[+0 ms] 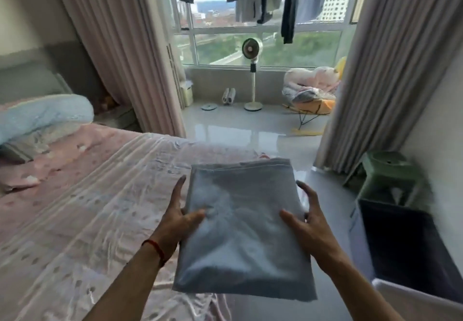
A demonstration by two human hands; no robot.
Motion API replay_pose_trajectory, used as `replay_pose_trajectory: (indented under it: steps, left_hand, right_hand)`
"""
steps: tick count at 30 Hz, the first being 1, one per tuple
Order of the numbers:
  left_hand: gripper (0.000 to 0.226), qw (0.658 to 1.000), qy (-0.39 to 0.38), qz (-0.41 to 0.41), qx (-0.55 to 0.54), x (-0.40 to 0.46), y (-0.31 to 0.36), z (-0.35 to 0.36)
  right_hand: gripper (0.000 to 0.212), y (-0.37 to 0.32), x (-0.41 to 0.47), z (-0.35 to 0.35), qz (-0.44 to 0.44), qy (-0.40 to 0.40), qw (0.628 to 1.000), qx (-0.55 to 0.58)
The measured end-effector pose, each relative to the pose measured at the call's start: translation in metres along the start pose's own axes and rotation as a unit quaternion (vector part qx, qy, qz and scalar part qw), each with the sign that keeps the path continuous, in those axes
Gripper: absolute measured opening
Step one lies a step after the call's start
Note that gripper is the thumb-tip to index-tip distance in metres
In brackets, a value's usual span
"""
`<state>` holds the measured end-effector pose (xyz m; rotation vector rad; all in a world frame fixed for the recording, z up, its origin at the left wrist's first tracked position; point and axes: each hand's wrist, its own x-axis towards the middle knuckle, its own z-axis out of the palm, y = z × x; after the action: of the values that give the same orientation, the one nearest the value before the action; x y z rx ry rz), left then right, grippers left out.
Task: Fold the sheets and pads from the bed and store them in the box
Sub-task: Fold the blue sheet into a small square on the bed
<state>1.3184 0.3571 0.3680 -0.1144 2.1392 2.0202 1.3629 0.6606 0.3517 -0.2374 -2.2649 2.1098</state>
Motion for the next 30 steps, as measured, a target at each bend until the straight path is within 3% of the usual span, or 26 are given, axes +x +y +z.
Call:
replay_pose_trajectory:
  steps: [4,11,22,30]
  left_hand:
    - [0.08,0.994,-0.106,0.022,0.005,0.057,0.028,0.114]
    - [0.058,0.953,-0.295,-0.006,0.065,0.142,0.043,0.318]
    - [0.048,0.874,-0.472,-0.057,0.102,0.28,0.033,0.511]
    - [0.058,0.796,-0.572,-0.097,0.173,0.411,0.048,0.588]
  right_hand:
    - [0.052,0.006,0.015,-0.11,-0.029,0.037,0.998,-0.038]
    - [0.041,0.05,-0.006,-0.262,-0.002,0.241,0.97,0.006]
    - [0.04,0.093,0.047,-0.353,0.045,0.457,0.886,-0.058]
    - [0.041,0.117,0.151,-0.337,0.119,0.553,0.824,-0.022]
